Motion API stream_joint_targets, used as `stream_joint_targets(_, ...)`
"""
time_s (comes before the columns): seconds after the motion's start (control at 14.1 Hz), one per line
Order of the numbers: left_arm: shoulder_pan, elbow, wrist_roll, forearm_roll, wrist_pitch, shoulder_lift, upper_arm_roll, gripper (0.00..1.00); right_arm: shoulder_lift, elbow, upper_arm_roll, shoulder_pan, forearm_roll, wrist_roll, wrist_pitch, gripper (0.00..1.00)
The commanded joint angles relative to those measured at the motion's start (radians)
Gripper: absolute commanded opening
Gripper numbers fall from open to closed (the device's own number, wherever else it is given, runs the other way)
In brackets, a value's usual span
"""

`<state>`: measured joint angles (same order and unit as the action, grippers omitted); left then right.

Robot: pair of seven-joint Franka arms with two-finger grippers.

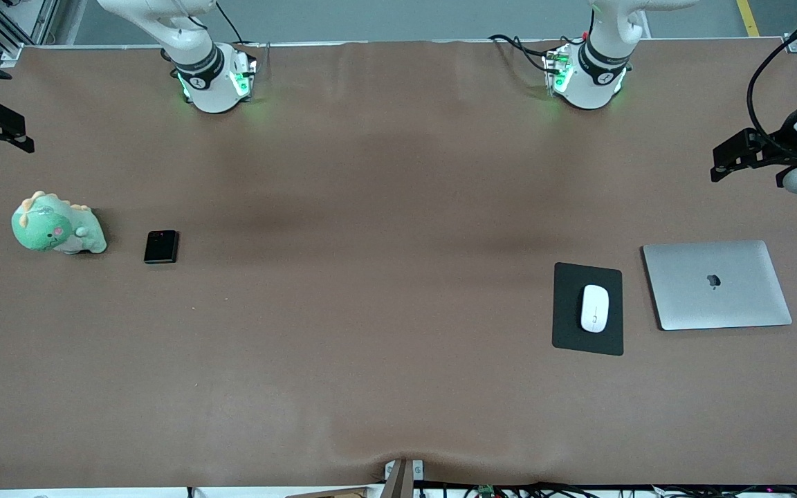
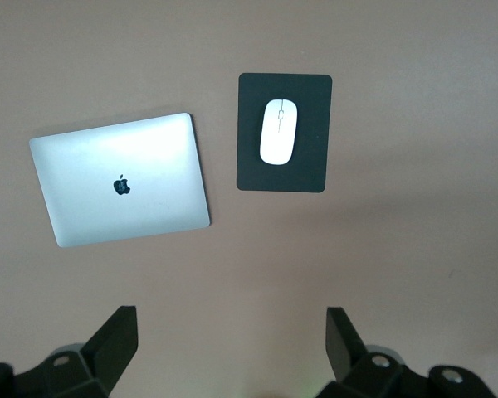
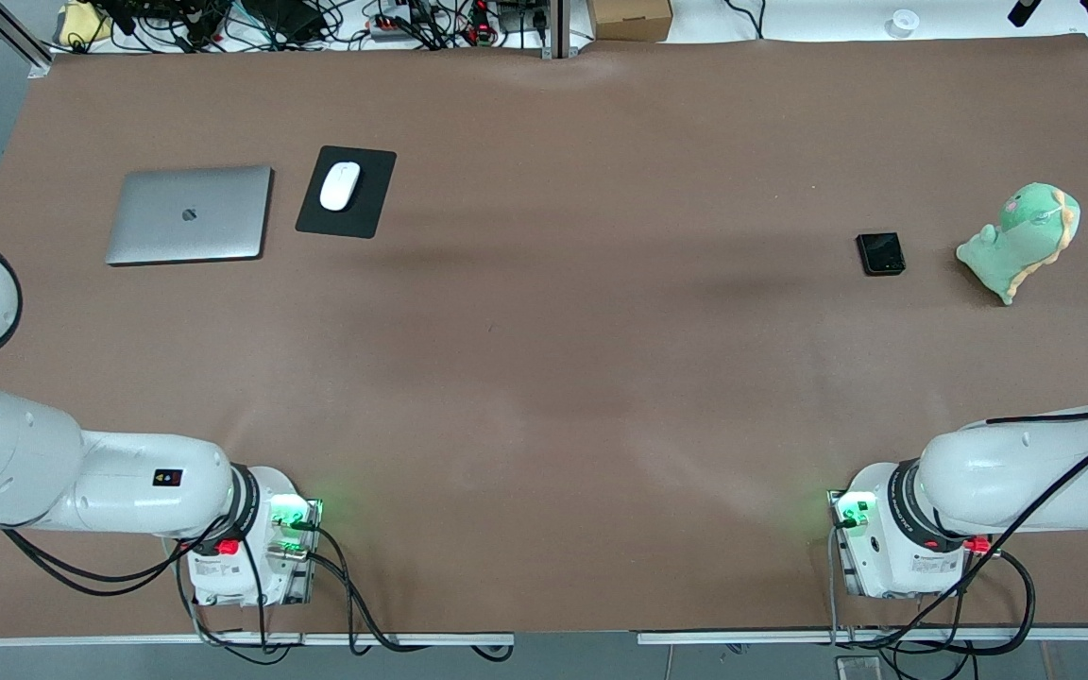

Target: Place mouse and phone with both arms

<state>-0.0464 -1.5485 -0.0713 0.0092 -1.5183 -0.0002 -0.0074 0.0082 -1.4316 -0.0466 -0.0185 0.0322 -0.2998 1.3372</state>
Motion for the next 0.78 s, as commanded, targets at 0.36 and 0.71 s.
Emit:
stream_joint_targets(0.36,0.005,0.008,-0.01,0.017,0.009,0.002,-0.002,1.0,-0.022,-0.041,0.027,-0.023,-0.006,0.013,0.036,1.0)
stream_joint_targets(0.71,0.006,0.008,-0.01,0.017,0.007,0.003,-0.002,1.0,-0.022,-0.059,0.025,-0.031,-0.035,0.021,0.04,1.0)
